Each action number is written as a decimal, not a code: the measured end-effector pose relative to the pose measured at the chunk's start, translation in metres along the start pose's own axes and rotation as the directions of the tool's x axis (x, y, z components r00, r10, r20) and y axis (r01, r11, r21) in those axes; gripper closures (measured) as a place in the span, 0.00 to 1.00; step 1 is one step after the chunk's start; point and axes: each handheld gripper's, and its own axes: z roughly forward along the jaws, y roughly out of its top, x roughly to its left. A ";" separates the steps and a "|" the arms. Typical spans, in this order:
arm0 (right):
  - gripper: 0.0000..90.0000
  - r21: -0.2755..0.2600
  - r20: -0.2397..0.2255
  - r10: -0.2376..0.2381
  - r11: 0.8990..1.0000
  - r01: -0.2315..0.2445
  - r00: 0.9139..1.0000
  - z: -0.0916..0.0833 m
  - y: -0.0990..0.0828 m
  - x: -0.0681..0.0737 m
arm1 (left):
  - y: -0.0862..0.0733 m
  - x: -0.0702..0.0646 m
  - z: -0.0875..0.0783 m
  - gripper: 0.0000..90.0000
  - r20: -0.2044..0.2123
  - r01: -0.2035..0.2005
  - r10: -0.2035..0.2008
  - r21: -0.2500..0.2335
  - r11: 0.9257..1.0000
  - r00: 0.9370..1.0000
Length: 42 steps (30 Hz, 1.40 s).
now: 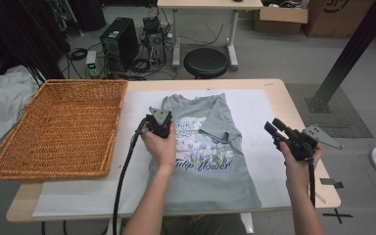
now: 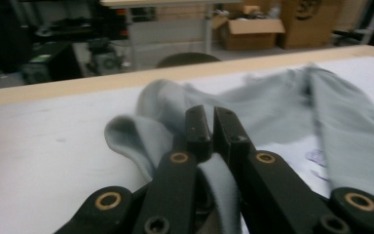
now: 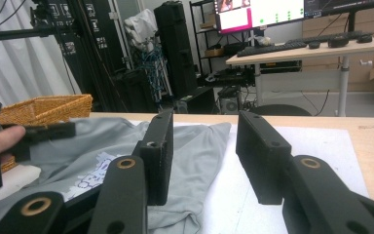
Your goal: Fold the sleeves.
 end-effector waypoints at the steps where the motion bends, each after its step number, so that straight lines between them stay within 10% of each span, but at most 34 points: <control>1: 0.65 -0.001 0.001 -0.001 1.000 0.001 1.000 0.000 0.001 0.001 | -0.002 -0.006 0.000 0.94 0.030 -0.009 0.009 0.002 1.000 1.000; 7: 0.65 0.001 0.001 -0.001 1.000 0.001 1.000 0.000 0.001 0.003 | -0.007 -0.023 -0.009 0.63 0.098 -0.107 0.108 -0.015 0.994 0.989; 12: 0.65 -0.002 0.003 0.000 1.000 0.000 1.000 0.000 0.001 0.004 | 0.000 -0.007 -0.031 0.53 0.088 -0.050 0.059 -0.101 0.994 0.994; 18: 0.64 0.010 0.003 0.006 1.000 -0.006 1.000 0.005 -0.001 0.008 | -0.001 0.014 -0.033 0.49 0.041 -0.009 0.011 -0.062 0.998 0.999; 42: 0.41 0.113 0.030 0.050 0.992 -0.053 0.998 0.026 -0.009 0.010 | -0.011 0.038 -0.067 0.14 0.072 0.003 0.007 -0.139 0.990 0.997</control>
